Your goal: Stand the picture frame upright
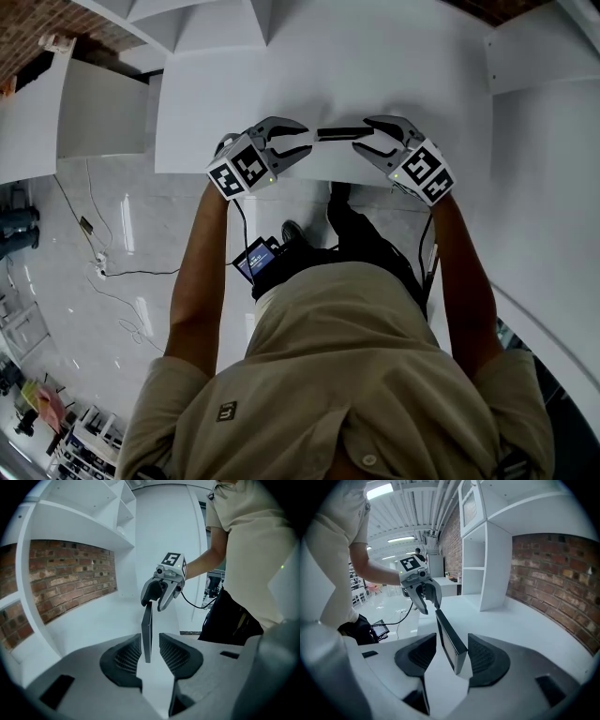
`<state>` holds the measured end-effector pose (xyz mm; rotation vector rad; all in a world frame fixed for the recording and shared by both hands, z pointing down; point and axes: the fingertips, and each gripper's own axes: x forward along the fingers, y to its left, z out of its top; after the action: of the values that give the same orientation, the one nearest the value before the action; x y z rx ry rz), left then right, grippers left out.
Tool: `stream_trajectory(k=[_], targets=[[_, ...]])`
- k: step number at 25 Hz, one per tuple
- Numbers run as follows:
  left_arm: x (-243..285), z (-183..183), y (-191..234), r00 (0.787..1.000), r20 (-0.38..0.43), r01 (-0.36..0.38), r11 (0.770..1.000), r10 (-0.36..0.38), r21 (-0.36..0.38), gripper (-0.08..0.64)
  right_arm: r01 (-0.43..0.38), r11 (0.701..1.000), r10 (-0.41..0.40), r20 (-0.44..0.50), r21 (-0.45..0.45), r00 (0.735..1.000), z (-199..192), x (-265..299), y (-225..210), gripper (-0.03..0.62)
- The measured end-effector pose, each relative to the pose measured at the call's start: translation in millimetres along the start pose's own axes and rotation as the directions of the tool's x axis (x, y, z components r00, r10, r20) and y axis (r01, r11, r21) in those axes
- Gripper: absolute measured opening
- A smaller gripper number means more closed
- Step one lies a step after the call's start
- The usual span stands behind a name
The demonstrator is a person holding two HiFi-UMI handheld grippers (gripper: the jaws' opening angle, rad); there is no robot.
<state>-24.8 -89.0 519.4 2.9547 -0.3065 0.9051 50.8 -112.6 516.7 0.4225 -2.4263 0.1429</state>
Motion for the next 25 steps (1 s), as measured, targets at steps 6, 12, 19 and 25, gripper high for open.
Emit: stream_trajectory(k=[6,12,19,25], targets=[[-30,2,-7,0.999,0.020,-0.040,0.999,0.040,-0.006,0.103,0.032,0.999,-0.032,-0.002,-0.014,0.999,9,-13,10,0.196],[-65,3,-12,0.994,0.050,-0.097,0.995,0.098,-0.023,0.103,0.116,0.993,-0.116,0.015,-0.007,0.993,25,-22,12,0.212],[-125,37,-25,0.963,0.186,-0.184,0.981,0.192,-0.060,0.103,0.260,0.965,-0.261,0.066,0.028,0.963,56,-59,24,0.216],[-170,68,-54,0.928,0.258,-0.261,0.963,0.270,-0.068,0.103,0.295,0.945,-0.315,0.153,0.142,0.937,90,-99,68,0.215]])
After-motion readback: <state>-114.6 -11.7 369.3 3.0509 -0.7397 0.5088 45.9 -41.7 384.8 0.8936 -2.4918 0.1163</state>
